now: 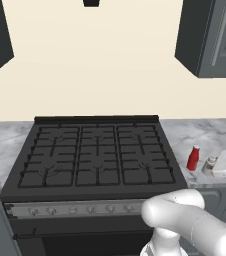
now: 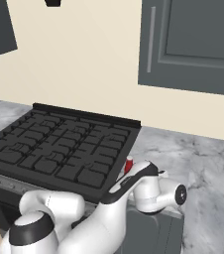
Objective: Take 2 condiments from the cabinet and move them on the counter near the stove.Make sure the condiments are lined up with each other, next to each other.
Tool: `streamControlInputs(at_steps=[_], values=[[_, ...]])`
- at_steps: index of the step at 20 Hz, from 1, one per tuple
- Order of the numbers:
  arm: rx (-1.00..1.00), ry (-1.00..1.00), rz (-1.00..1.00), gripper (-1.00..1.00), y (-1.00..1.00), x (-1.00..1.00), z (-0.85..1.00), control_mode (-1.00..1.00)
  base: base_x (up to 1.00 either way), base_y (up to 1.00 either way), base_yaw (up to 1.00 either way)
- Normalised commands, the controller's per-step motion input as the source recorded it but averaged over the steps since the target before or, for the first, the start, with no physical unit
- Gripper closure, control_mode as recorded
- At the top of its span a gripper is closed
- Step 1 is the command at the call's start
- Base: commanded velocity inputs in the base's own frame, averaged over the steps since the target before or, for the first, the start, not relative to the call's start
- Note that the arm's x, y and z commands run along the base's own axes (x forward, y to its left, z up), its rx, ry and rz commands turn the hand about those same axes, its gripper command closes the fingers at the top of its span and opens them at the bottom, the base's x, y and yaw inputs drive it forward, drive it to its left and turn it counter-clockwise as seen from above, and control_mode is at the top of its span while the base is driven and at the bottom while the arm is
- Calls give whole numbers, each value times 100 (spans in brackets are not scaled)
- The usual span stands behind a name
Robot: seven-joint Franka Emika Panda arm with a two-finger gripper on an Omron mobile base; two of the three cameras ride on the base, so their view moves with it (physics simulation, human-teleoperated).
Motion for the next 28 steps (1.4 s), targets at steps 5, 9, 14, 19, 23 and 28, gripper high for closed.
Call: streamControlInputs(at_steps=[5,9,14,19,23,28], values=[[0,0,0,100,0,12,-3,-100,0,0,0],[0,0,0,100,0,11,-6,-100,0,0,0],[0,0,0,100,0,10,-11,-100,0,0,0],[0,0,0,100,0,6,-13,-100,0,0,0],[0,0,0,100,0,8,-11,-100,0,0,0],[0,0,0,100,0,9,-10,-100,0,0,0]])
